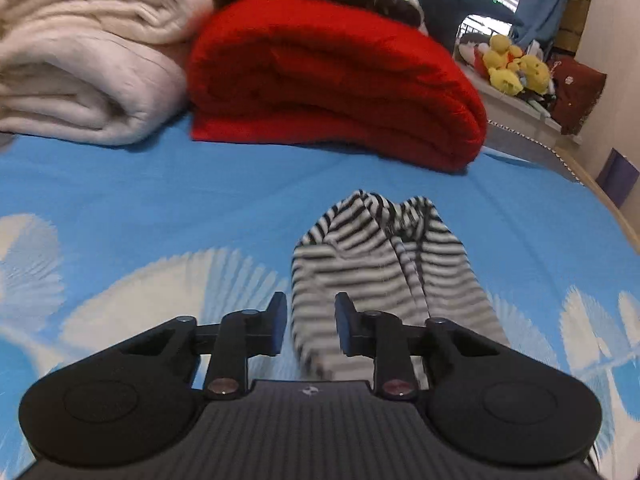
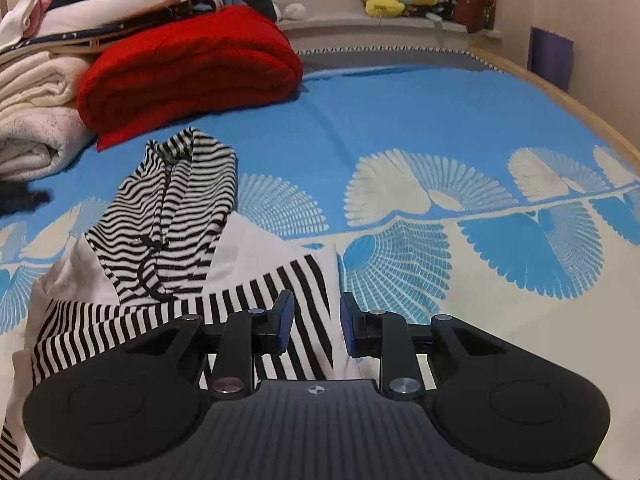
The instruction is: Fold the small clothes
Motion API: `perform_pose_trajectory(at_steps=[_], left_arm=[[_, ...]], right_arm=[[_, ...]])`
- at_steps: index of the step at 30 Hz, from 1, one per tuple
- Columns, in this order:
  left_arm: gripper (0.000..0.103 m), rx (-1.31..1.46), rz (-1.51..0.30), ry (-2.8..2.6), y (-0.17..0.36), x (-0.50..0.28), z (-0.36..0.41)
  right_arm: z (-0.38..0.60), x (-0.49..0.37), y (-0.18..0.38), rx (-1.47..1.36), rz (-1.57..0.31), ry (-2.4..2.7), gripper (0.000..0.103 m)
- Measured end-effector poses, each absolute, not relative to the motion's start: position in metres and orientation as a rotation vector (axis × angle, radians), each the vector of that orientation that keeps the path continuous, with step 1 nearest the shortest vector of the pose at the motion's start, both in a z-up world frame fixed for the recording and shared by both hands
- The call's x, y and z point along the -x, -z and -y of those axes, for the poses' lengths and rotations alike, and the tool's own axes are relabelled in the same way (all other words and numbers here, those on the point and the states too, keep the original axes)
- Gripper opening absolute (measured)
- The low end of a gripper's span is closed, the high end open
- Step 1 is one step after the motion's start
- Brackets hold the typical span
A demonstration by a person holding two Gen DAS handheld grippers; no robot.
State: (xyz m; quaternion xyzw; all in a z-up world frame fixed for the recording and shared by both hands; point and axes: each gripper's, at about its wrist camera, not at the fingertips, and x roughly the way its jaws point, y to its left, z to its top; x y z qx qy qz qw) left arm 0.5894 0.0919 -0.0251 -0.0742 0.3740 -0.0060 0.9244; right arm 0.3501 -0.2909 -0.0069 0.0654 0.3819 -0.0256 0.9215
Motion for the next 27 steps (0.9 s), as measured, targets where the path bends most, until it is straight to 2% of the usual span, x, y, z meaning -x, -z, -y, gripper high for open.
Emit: perform_pose_trajectory(at_steps=[5,7,8,9,11,15,16,19,23,27], left_arm=[[0.029,0.196,-0.805,0.020,0.059,-0.678,-0.092],[0.030,0.228,-0.818,0.010,0.072,-0.702,-0.092],[0.032,0.235,-0.819,-0.002,0.078,-0.714,-0.091],[0.035,0.241,-0.821,-0.008,0.083,-0.724,-0.089],[0.050,0.246,-0.830,-0.011,0.092,-0.740,-0.084],[0.051,0.212,-0.856,-0.044,0.106,-0.767,-0.071],[0.049,0.205,-0.883,-0.042,0.110,-0.772,-0.069],[0.004,0.118,-0.916,-0.017,0.113,-0.771,-0.056],[0.004,0.069,-0.825,0.062,0.081,-0.734,-0.047],[0.003,-0.018,-0.720,0.216,0.033,-0.650,-0.034]], right_arm=[[0.293,-0.355,0.012,-0.120,-0.791,0.051,0.026],[0.295,-0.359,0.015,-0.134,-0.803,0.059,0.022],[0.296,-0.361,0.017,-0.146,-0.810,0.057,0.012],[0.296,-0.362,0.018,-0.155,-0.816,0.054,0.007],[0.296,-0.364,0.019,-0.156,-0.822,0.052,0.007],[0.297,-0.367,0.023,-0.149,-0.837,0.053,0.007],[0.298,-0.368,0.024,-0.150,-0.843,0.056,0.007],[0.303,-0.369,0.027,-0.156,-0.859,0.072,0.007],[0.310,-0.369,0.024,-0.175,-0.855,0.084,0.007],[0.317,-0.363,0.016,-0.190,-0.831,0.093,0.007]])
